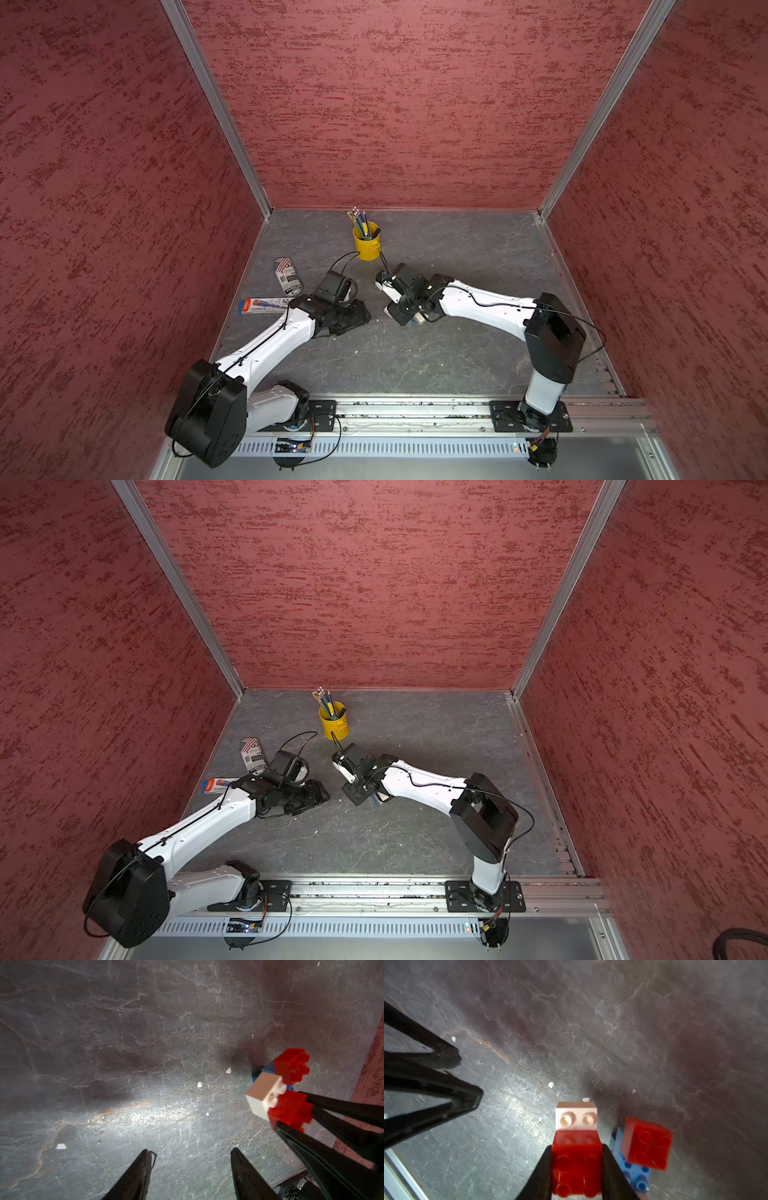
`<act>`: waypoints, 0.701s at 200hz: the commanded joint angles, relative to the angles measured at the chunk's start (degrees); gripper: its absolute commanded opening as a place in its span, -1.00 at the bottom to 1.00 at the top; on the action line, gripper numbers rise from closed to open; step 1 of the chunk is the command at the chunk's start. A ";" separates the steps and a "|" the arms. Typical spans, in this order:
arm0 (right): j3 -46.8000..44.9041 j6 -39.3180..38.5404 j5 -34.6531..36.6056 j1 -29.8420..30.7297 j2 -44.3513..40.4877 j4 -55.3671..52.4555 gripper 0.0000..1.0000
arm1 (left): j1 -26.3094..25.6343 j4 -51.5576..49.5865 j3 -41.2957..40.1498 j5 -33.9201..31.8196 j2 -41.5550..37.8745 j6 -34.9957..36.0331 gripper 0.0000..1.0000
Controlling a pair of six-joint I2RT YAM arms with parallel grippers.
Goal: Assemble the letter y with lego
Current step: Place the lego brick at the center of the board.
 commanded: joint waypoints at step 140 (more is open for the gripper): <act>0.80 -4.32 0.78 2.49 3.59 4.22 0.00 | 1.44 1.62 -1.21 1.97 1.81 -0.30 0.26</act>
